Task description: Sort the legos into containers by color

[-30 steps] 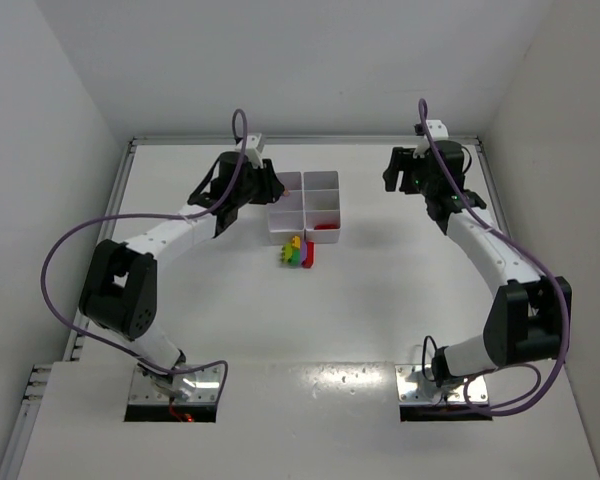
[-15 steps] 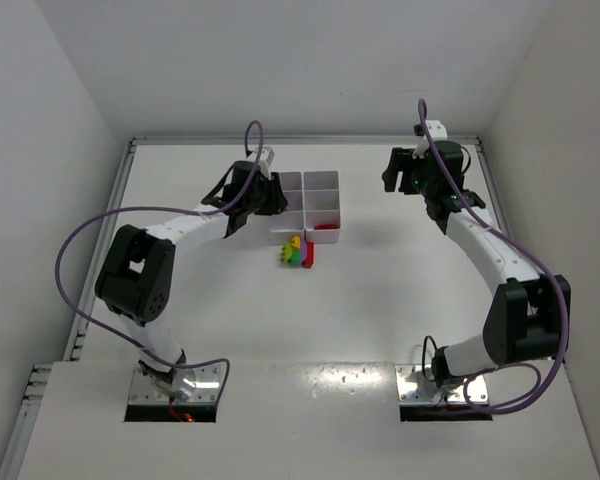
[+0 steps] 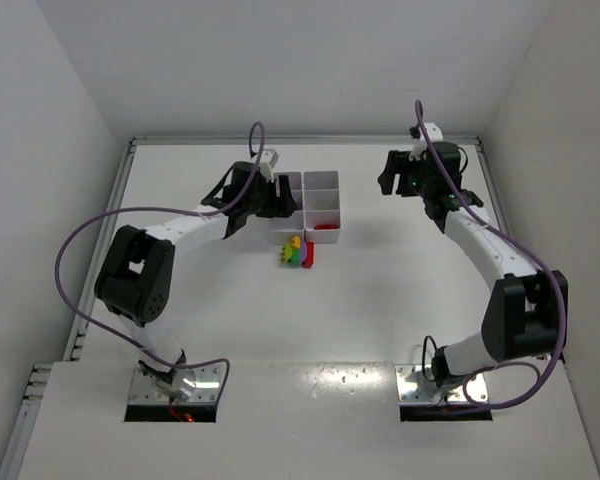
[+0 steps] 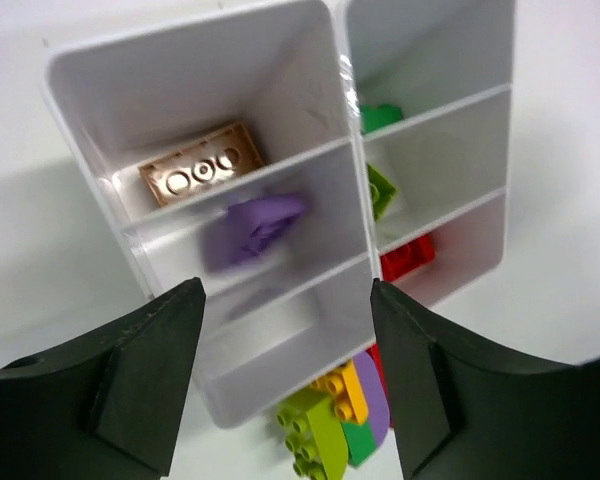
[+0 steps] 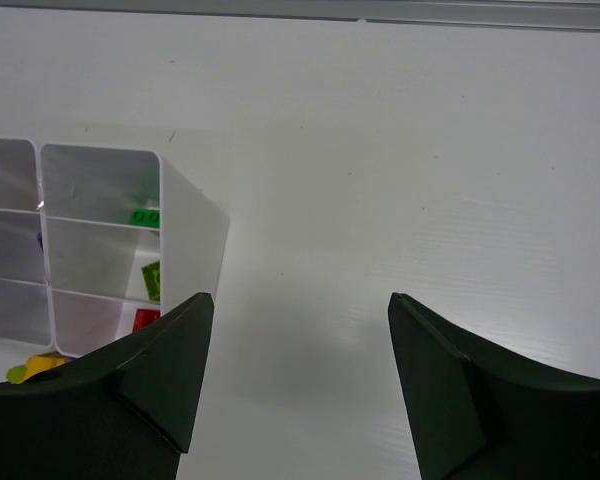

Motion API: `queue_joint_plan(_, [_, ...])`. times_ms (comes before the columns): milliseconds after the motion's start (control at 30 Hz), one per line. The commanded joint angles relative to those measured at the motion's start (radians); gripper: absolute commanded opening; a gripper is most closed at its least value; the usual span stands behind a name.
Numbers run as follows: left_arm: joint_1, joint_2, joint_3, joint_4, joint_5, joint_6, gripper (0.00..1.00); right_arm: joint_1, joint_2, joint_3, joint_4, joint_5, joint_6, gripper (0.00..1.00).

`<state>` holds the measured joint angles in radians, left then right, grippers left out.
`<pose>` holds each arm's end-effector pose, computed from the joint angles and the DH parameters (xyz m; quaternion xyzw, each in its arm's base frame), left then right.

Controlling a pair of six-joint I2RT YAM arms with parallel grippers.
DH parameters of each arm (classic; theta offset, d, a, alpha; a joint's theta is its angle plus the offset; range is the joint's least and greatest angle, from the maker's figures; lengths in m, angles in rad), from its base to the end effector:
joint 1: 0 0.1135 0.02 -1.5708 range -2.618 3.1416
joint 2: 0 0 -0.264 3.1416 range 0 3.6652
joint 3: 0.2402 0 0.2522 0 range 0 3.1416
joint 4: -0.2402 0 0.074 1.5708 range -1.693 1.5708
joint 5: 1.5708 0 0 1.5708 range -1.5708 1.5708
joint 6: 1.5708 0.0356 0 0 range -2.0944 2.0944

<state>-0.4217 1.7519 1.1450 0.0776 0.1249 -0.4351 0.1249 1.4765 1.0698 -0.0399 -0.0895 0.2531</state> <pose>0.3607 -0.1667 0.2276 0.0253 0.8659 -0.2555 0.4292 0.3395 0.0458 0.2873 0.0304 0.8451 0.1372 0.5158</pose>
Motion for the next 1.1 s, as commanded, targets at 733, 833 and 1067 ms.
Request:
queue_joint_plan(733, [0.166,-0.215,-0.320,-0.058,0.696,0.013,0.68,-0.002,0.010,0.010,-0.048,-0.182,-0.017,0.72])
queue_joint_plan(833, [0.175,-0.192,-0.375,0.083,0.673,-0.065,0.69,-0.002,0.010,0.010,-0.057,-0.182,-0.017,0.72])
queue_joint_plan(1067, [0.175,-0.101,-0.415,0.240,0.659,-0.165,0.70,-0.002,0.010,0.010,-0.057,-0.182,-0.026,0.72])
